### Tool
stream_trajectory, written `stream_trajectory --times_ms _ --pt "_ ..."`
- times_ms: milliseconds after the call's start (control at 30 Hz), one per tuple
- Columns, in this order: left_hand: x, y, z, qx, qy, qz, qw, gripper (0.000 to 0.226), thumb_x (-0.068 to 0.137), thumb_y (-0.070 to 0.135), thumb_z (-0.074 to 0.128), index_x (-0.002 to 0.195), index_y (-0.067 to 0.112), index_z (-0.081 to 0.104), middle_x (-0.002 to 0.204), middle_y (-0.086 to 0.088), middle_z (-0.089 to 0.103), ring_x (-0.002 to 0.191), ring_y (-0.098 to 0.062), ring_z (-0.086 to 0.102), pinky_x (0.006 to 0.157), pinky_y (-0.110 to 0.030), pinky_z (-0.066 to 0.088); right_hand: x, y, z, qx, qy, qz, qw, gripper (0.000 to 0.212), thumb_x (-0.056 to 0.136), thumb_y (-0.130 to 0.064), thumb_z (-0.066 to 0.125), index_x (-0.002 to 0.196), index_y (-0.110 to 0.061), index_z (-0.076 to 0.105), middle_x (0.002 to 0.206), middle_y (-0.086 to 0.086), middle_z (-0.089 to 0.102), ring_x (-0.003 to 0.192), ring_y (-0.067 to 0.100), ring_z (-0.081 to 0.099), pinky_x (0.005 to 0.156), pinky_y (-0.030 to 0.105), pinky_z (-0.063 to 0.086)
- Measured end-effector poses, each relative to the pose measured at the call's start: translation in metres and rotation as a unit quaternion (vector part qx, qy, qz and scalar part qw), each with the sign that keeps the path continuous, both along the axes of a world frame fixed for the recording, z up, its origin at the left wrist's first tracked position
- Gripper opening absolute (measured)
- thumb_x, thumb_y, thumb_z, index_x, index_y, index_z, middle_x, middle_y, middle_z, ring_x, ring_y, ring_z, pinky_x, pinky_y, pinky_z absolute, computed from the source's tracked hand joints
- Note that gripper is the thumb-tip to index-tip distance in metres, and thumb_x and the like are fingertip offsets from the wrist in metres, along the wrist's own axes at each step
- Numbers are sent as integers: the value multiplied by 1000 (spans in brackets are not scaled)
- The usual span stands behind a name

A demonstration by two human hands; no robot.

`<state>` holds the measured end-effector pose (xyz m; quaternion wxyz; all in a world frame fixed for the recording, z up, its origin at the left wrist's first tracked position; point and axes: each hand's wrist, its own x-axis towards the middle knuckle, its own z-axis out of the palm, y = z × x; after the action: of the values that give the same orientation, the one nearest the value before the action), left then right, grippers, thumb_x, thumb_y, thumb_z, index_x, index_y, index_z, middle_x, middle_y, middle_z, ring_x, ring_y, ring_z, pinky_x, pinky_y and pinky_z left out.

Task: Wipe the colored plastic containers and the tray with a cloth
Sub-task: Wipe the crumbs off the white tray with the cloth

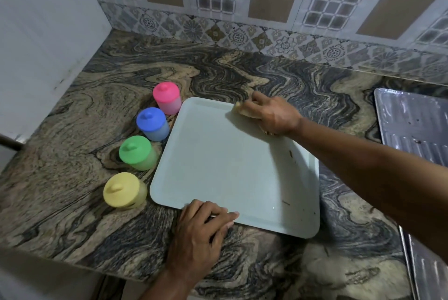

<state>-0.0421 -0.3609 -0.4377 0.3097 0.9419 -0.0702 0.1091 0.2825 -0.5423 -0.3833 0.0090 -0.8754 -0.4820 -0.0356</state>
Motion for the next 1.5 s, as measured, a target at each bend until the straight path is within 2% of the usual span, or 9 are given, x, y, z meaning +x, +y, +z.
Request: stream_trajectory --times_ms 133,233,367,467,600,933,1167,1367,1500 --pt "0 1 1 10 9 -2 1000 26 98 33 67 123 37 75 107 13 61 101 -16 56 81 -36 49 -13 -29 28 68 -25 -75 995 41 90 -23 63 129 -12 54 115 16 56 66 42 63 56 45 56" --pt "1 -2 5 11 9 4 1000 25 98 33 67 122 35 76 107 10 63 98 -18 57 80 -39 50 -56 -54 43 94 -30 -62 993 38 88 -21 67 123 -7 62 104 15 58 64 38 61 53 40 54" --pt "1 -6 6 23 11 11 1000 32 95 30 70 127 37 74 110 7 63 101 -21 58 82 -41 49 -131 -79 30 91 43 -40 994 42 83 -17 76 123 -10 63 104 12 60 65 38 62 52 38 51" --pt "5 -17 9 27 21 -23 999 36 93 33 71 129 38 72 118 5 63 111 -23 59 89 -43 47 -179 -85 11 85 93 5 992 34 91 -30 58 124 -19 52 104 12 61 64 35 65 51 36 51" --pt "16 -30 6 19 28 -65 997 18 98 39 69 112 31 75 121 7 64 116 -23 58 91 -45 47 -200 -84 -8 49 130 60 988 35 97 -40 44 126 -21 49 103 9 58 63 32 63 50 36 50" --pt "19 -31 3 -1 38 -67 997 27 99 39 62 123 38 74 94 16 56 91 -11 49 78 -33 36 -163 -84 -18 39 78 112 990 34 97 -30 46 130 -20 44 97 12 59 54 29 56 40 31 42" --pt "19 -31 3 -12 47 -66 997 29 100 43 59 124 39 74 93 19 55 91 -11 51 78 -35 38 -99 -77 -15 42 82 -12 996 46 92 -29 43 127 -11 65 100 13 54 57 38 58 46 39 49" --pt "17 -31 2 -10 57 -59 997 29 101 46 57 124 42 73 95 21 52 92 -9 50 79 -32 34 -20 -74 -7 19 22 -62 998 33 97 -31 59 125 -24 43 106 14 54 59 38 60 48 40 48" --pt "18 -31 -1 -6 47 -58 997 28 101 46 57 124 42 72 95 20 54 93 -9 50 79 -32 32 -5 -75 -8 2 13 -47 999 34 96 -30 61 123 -22 43 109 14 54 56 36 59 47 41 50"
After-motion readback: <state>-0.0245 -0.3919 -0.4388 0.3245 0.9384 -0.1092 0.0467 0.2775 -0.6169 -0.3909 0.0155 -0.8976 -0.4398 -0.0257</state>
